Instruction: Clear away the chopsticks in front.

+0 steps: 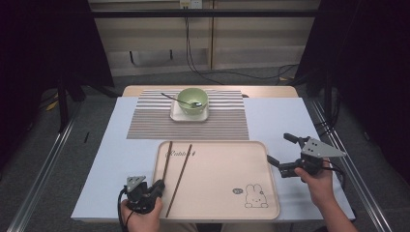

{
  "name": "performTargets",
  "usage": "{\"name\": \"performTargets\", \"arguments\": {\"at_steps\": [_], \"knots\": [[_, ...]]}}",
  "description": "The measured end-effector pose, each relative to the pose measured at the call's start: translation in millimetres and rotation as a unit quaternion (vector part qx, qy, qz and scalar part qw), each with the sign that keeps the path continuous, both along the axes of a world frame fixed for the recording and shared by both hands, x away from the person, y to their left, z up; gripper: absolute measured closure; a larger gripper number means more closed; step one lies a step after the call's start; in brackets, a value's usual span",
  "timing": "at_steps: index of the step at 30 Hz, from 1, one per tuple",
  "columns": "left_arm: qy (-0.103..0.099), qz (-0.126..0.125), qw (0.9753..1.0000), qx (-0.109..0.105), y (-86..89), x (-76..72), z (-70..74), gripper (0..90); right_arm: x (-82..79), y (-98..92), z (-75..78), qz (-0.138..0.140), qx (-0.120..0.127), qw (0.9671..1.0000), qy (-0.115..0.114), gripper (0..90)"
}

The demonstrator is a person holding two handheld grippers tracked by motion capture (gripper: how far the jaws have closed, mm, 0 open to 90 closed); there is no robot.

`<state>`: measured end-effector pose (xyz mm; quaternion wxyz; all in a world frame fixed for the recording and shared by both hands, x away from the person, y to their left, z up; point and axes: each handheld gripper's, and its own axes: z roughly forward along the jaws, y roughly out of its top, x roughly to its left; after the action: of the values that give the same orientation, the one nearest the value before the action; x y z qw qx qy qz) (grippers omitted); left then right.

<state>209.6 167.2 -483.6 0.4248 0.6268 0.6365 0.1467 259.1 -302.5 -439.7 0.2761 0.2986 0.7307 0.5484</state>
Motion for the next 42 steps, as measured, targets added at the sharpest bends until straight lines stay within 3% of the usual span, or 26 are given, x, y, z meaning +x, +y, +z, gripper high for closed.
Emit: {"name": "performTargets", "arguments": {"at_steps": [6, 18, 23, 42], "knots": [[0.002, -0.001, 0.9999, 0.011, -2.4, -0.4, 1.4, 85.9, 0.2, 0.0, -0.1, 0.001, -0.001, 1.0, -0.001, 1.5], [-0.001, -0.004, 1.0, 0.007, -4.6, 0.6, 3.7, 81.3, 0.1, -0.5, -0.1, 0.001, -0.004, 1.0, 0.0, 1.5], [-0.011, -0.004, 0.9999, 0.002, -5.4, 2.2, 7.9, 76.6, 0.2, -0.3, -0.1, 0.0, -0.003, 1.0, 0.0, 1.5], [-0.054, -0.028, 0.998, -0.015, -2.8, 44.4, 34.4, 47.1, 2.4, -0.6, -1.6, 0.001, -0.01, 1.0, 0.0, 1.4]]}}
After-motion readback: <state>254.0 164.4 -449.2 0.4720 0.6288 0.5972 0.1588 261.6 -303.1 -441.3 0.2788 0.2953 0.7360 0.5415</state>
